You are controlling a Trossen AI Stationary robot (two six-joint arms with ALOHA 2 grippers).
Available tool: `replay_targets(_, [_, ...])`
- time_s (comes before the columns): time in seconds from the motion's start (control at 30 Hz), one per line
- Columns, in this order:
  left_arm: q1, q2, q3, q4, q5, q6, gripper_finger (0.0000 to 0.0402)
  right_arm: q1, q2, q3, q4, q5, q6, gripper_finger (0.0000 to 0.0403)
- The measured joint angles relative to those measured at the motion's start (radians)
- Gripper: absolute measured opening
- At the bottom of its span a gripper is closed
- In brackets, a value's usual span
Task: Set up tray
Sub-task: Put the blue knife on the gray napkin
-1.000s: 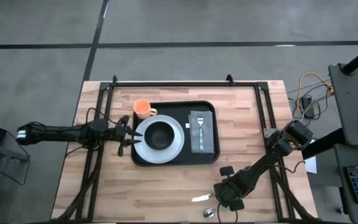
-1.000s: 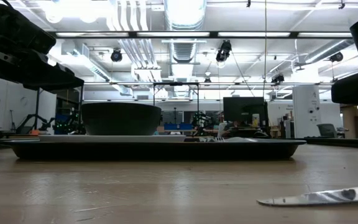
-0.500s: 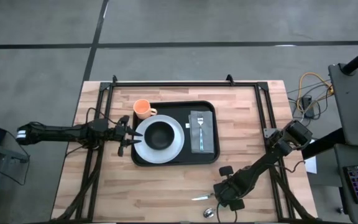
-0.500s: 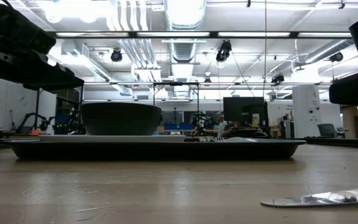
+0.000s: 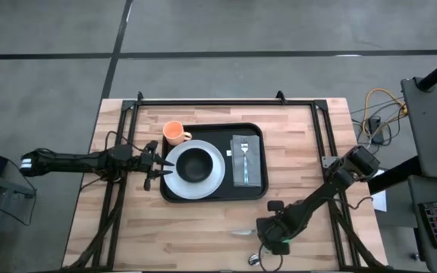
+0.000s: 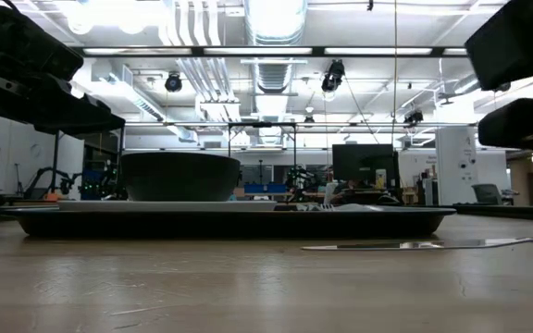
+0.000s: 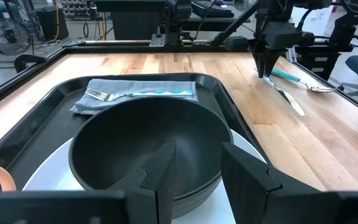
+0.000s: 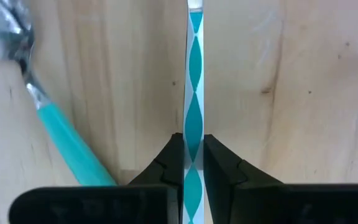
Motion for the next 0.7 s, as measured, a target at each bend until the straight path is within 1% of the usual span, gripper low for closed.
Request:
replay_targets(0.37, [0.000,0.000,0.000,0.000,0.000,0.000,0.0105,-0.063,-0.002,0.002,0.020,0.006,0.232,0.0024])
replay_targets(0.47, [0.000,0.000,0.000,0.000,0.000,0.000,0.0105,-0.075,-0.002,0.002,0.064,0.021,0.241,0.0024])
replay_targets(0.57, [0.000,0.000,0.000,0.000,0.000,0.000,0.0105,-0.076,-0.004,0.010,0.116,0.027,0.208,0.0024])
replay_targets(0.7, [0.000,0.000,0.000,0.000,0.000,0.000,0.0105,-0.079,-0.005,0.048,0.115,0.090,0.238,0.0024])
